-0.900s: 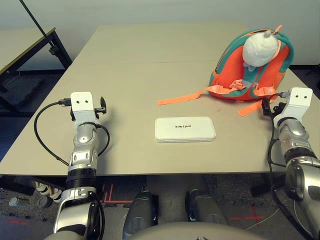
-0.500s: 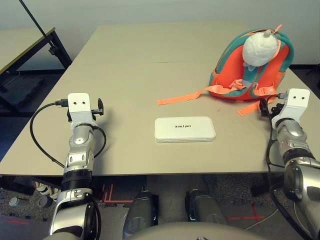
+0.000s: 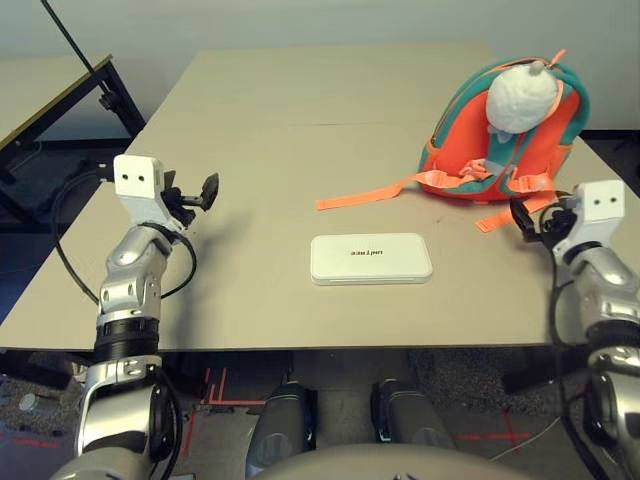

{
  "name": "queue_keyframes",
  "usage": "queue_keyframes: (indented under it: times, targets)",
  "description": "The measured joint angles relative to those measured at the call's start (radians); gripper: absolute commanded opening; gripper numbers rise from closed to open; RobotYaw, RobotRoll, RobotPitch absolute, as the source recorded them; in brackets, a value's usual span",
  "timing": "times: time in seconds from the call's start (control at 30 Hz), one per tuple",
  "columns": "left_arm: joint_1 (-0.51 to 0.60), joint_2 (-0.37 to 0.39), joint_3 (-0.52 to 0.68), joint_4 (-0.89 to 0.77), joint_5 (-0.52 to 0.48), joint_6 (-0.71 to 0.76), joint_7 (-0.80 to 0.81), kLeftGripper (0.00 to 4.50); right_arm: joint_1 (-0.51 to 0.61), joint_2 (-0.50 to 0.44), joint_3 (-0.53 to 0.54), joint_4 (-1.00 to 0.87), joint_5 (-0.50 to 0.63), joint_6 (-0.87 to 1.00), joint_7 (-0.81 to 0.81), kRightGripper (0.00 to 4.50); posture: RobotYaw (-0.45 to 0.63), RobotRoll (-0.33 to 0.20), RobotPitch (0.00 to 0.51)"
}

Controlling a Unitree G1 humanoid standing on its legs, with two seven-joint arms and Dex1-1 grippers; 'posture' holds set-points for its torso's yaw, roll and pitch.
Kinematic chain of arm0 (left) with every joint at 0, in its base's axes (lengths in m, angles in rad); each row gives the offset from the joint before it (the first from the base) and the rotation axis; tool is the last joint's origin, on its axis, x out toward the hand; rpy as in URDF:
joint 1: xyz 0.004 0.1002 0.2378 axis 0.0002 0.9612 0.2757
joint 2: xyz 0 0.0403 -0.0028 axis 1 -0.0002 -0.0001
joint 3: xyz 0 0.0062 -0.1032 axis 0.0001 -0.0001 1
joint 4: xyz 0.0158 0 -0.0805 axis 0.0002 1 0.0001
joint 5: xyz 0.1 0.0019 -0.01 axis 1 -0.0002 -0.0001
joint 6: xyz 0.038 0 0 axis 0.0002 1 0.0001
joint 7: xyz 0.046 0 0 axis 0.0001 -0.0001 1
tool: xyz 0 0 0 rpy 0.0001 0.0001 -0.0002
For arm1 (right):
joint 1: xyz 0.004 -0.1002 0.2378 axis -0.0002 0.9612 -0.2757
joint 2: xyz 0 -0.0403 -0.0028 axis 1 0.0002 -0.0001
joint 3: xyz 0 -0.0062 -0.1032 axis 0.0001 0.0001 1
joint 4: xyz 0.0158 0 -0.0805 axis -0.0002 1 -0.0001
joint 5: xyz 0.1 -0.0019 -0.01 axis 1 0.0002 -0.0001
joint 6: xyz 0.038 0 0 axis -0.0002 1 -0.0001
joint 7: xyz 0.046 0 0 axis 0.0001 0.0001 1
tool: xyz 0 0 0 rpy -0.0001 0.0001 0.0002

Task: Put the pencil case into the backpack and zip it.

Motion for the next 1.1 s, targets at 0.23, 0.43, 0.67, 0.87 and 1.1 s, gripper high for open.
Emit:
queue_keyframes:
  times: [0.23, 0.43, 0.67, 0.87, 1.1]
  targets:
    - [-0.025, 0.05, -0.038, -0.04, -0.119, 0.284, -0.157, 4.49, 0.092, -0.025, 0.058, -0.275, 0.011, 0.159, 0.077, 4.48, -0.14, 0.0, 0.037]
    - [-0.1, 0.075, -0.036, -0.021, -0.186, 0.597, -0.16, 4.49, 0.085, -0.061, 0.115, -0.327, -0.041, 0.169, 0.088, 4.48, -0.14, 0.0, 0.035]
    - [-0.188, 0.024, 0.077, 0.009, -0.302, 0.903, -0.07, 4.49, 0.059, -0.097, 0.182, -0.334, -0.126, 0.113, 0.109, 4.48, -0.13, 0.0, 0.031]
    - [-0.209, -0.012, 0.105, 0.026, -0.34, 1.09, -0.031, 4.5, 0.044, -0.135, 0.209, -0.315, -0.187, 0.063, 0.121, 3.89, -0.14, 0.0, 0.032]
    - [-0.237, -0.014, 0.064, 0.026, -0.36, 1.165, -0.066, 4.5, 0.019, -0.152, 0.237, -0.28, -0.22, 0.025, 0.15, 1.26, -0.14, 0.0, 0.03]
